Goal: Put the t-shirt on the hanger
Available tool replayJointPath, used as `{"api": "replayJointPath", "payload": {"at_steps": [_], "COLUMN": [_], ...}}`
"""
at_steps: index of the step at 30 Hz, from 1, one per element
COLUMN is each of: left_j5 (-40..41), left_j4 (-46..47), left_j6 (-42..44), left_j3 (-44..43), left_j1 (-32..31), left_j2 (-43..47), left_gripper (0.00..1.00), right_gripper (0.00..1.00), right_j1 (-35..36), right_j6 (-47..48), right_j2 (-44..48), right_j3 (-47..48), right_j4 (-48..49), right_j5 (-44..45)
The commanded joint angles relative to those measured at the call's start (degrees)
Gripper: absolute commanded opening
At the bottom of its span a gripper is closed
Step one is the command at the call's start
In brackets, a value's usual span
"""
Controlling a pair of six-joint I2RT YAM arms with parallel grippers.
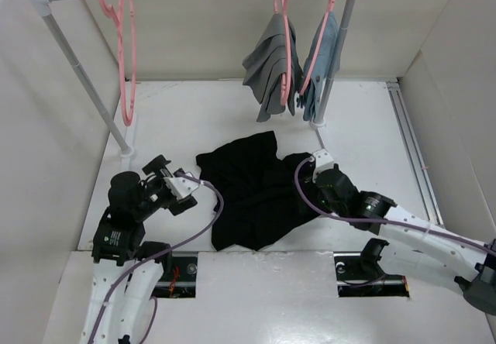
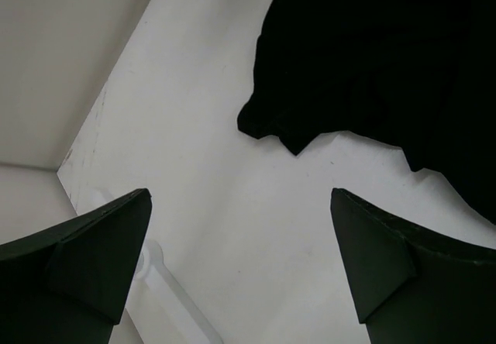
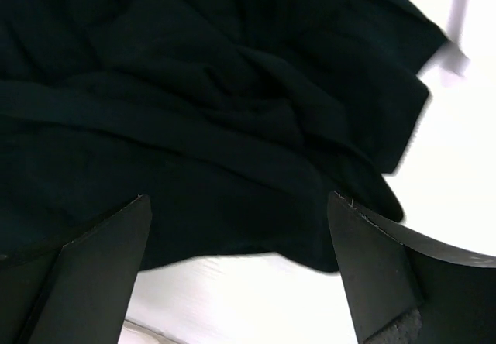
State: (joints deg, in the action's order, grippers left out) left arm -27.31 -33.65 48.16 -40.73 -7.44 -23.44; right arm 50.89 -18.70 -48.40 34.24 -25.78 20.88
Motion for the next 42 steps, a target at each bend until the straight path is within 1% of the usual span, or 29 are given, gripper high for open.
{"api": "replayJointPath", "payload": {"at_steps": [1,3,6,7,9,10,11,12,13,14,17,18,20,21,25,26,27,28,29,30,31,32,34,35,37,38,39,41,42], "left_j5": [-1.96,-1.35,-4.23,-7.72,-11.61,-14.84,-16.01,-16.54,-16.55,-14.81,-12.33,-12.33,-12.33,-13.20,-17.51,-17.51,-17.51,-13.25,-10.34,-6.65,2.87,8.45,18.91,27.31,32.04,34.41,34.43,34.43,31.91], "left_j4": [-2.21,-2.83,-4.41,-5.45,-6.17,-3.73,-1.09,2.33,6.54,15.71,27.89,29.15,31.61,34.41,39.26,41.01,42.68,44.62,44.63,43.68,39.93,37.54,33.40,30.95,28.48,24.20,21.55,16.62,13.55], "left_j6": [3.87,3.87,6.06,7.20,9.05,9.05,7.23,4.60,-2.30,-6.11,-15.09,-16.07,-19.75,-24.65,-33.46,-38.53,-40.93,-42.96,-45.76,-46.31,-46.32,-47.10,-47.11,-46.32,-44.74,-44.04,-44.03,-44.03,-44.55], "left_j3": [0.92,0.39,-2.24,-3.81,-5.32,-6.11,-6.72,-7.43,-7.43,-7.96,-10.94,-14.34,-17.44,-19.45,-23.50,-24.04,-24.65,-25.79,-29.28,-31.84,-34.65,-40.77,-46.17,-50.02,-53.73,-55.84,-60.56,-64.11,-65.08], "left_j1": [-0.12,-0.12,-0.12,-0.12,-0.12,-0.12,-0.12,-0.12,-0.12,-0.12,1.20,2.25,3.31,3.31,3.31,3.31,3.31,3.31,3.31,3.31,3.31,3.31,3.31,3.31,2.52,2.52,2.52,2.52,2.52], "left_j2": [-1.86,-1.87,-0.03,2.67,6.28,8.30,12.59,14.63,16.48,19.02,18.44,16.08,13.52,11.42,6.85,5.96,4.99,2.11,0.17,-2.11,-4.57,-10.08,-15.21,-19.06,-22.77,-24.70,-28.72,-32.00,-33.76], "left_gripper": [1.00,1.00,1.00,1.00,1.00,1.00,1.00,1.00,0.98,0.96,0.91,0.90,0.88,0.88,0.86,0.86,0.86,0.85,0.82,0.74,0.69,0.67,0.65,0.65,0.68,0.71,0.72,0.76,0.78], "right_gripper": [1.00,1.00,1.00,1.00,1.00,1.00,1.00,1.00,1.00,1.00,1.00,1.00,1.00,1.00,1.00,1.00,1.00,1.00,1.00,1.00,1.00,1.00,1.00,1.00,1.00,1.00,1.00,1.00,1.00], "right_j1": [-0.36,-0.36,-0.36,-0.36,-0.36,-0.36,-0.36,-0.36,-0.36,-0.36,-0.36,-0.36,-0.36,-0.36,-0.36,-0.36,-0.36,-0.36,-0.36,-0.36,-0.36,-0.36,-0.36,-0.36,-0.36,-0.36,-0.36,-0.36,-0.36], "right_j6": [2.96,5.42,8.58,9.11,10.34,10.35,10.87,10.88,10.88,10.88,10.88,10.88,10.88,10.88,10.88,10.88,10.88,10.88,10.88,10.88,10.88,10.88,10.88,10.88,10.88,10.88,11.40,11.93,11.93], "right_j2": [-3.70,-7.92,-13.55,-14.87,-18.11,-18.91,-19.62,-20.23,-21.02,-21.03,-22.17,-22.17,-23.40,-23.40,-24.46,-24.98,-24.99,-24.99,-24.99,-24.99,-24.99,-24.99,-24.99,-24.99,-25.51,-25.51,-25.51,-26.13,-26.13], "right_j3": [4.78,6.80,10.30,11.19,13.38,13.40,14.18,14.19,14.19,14.71,14.72,14.72,15.24,15.24,15.86,15.86,15.86,15.86,15.86,15.86,15.86,16.38,16.39,16.39,16.39,16.39,16.39,16.91,16.91], "right_j4": [8.97,10.48,11.81,11.81,11.81,11.81,11.81,12.41,12.42,12.94,13.48,14.00,14.00,14.00,14.53,14.53,14.53,14.53,14.53,14.53,14.53,14.53,15.05,15.06,15.06,15.06,15.06,15.06,15.06], "right_j5": [-5.05,-6.64,-9.72,-10.42,-11.38,-11.39,-12.70,-12.71,-13.41,-14.11,-14.90,-15.52,-16.13,-16.75,-17.37,-17.98,-17.98,-17.98,-17.98,-18.59,-18.60,-18.60,-19.21,-19.21,-19.82,-19.83,-20.35,-20.36,-20.97]}}
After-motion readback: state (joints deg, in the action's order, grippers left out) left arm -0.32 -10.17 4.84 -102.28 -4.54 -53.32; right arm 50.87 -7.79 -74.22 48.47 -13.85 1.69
